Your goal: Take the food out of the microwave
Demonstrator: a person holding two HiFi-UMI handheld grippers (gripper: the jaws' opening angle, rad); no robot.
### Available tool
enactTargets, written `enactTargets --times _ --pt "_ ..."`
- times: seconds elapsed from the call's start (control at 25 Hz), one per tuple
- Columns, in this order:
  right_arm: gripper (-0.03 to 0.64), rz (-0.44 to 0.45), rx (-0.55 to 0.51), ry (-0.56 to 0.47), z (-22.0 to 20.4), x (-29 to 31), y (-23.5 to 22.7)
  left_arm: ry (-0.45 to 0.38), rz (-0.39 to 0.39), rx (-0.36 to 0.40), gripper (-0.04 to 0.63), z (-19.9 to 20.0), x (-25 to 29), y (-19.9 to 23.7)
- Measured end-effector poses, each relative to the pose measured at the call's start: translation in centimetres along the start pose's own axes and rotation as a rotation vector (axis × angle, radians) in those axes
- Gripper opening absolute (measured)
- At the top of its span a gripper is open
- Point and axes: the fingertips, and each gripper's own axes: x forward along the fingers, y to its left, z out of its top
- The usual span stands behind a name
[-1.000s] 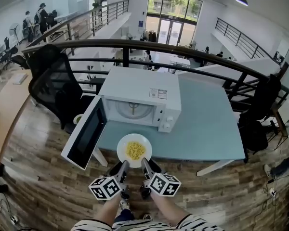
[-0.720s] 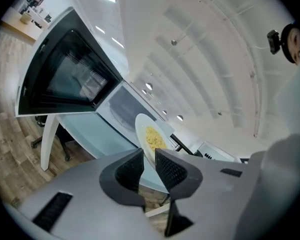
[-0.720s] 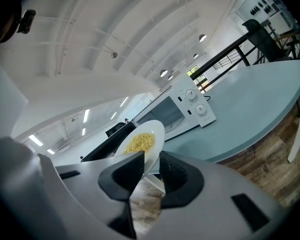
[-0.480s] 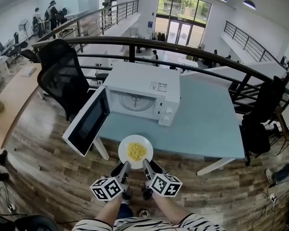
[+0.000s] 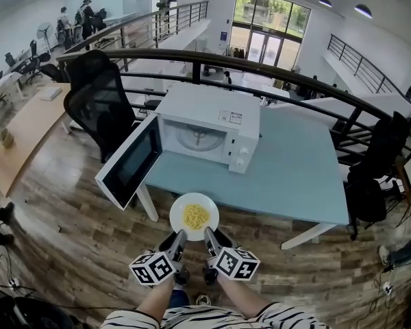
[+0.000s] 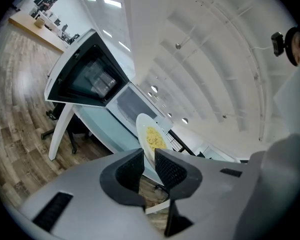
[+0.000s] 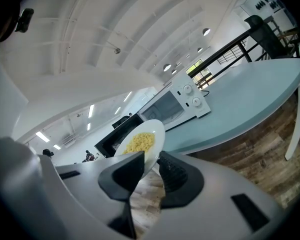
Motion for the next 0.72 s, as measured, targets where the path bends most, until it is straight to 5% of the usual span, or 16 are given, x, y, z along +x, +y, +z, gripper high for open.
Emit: enactTargets --times 0.72 --pt "0.101 0.008 0.000 0.036 -2.4 -2.7 0.4 0.008 0.023 -0.016 0.077 -2.4 -3.2 -0.3"
